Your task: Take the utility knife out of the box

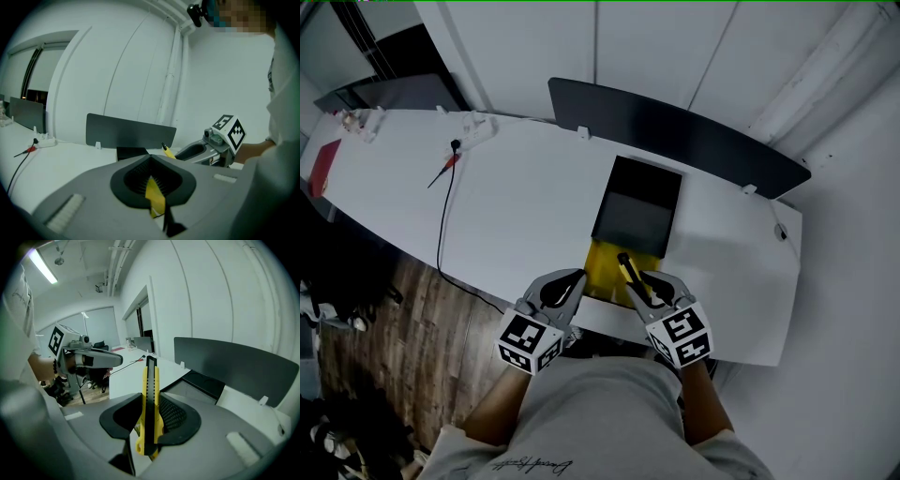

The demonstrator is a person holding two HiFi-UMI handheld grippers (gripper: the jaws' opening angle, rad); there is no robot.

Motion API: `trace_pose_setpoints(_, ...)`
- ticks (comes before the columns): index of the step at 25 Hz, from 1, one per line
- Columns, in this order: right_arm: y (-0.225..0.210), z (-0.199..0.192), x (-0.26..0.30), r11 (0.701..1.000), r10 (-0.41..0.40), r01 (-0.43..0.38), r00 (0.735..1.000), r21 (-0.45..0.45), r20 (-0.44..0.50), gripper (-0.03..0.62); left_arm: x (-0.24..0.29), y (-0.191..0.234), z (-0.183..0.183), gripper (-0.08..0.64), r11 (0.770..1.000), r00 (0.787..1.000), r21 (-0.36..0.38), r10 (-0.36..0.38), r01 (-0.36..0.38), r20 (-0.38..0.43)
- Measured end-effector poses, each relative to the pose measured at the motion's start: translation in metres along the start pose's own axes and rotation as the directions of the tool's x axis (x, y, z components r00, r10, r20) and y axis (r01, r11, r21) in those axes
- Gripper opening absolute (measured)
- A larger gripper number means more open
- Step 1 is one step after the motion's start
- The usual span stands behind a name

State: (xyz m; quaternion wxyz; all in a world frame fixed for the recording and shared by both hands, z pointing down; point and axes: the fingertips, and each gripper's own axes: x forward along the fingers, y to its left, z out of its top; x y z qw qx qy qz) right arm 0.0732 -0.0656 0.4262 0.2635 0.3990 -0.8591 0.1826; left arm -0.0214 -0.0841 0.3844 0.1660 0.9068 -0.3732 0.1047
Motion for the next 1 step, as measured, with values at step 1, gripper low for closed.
trace_pose_setpoints(1,0.0007,-0.0009,0.0002,1.000,0.002,-0.002,1.000,-0.001,-0.001,0.132,-0.0005,-0.0004,-0.0010,0.002,1.000,1.000,0.000,0.000,0.000,-0.002)
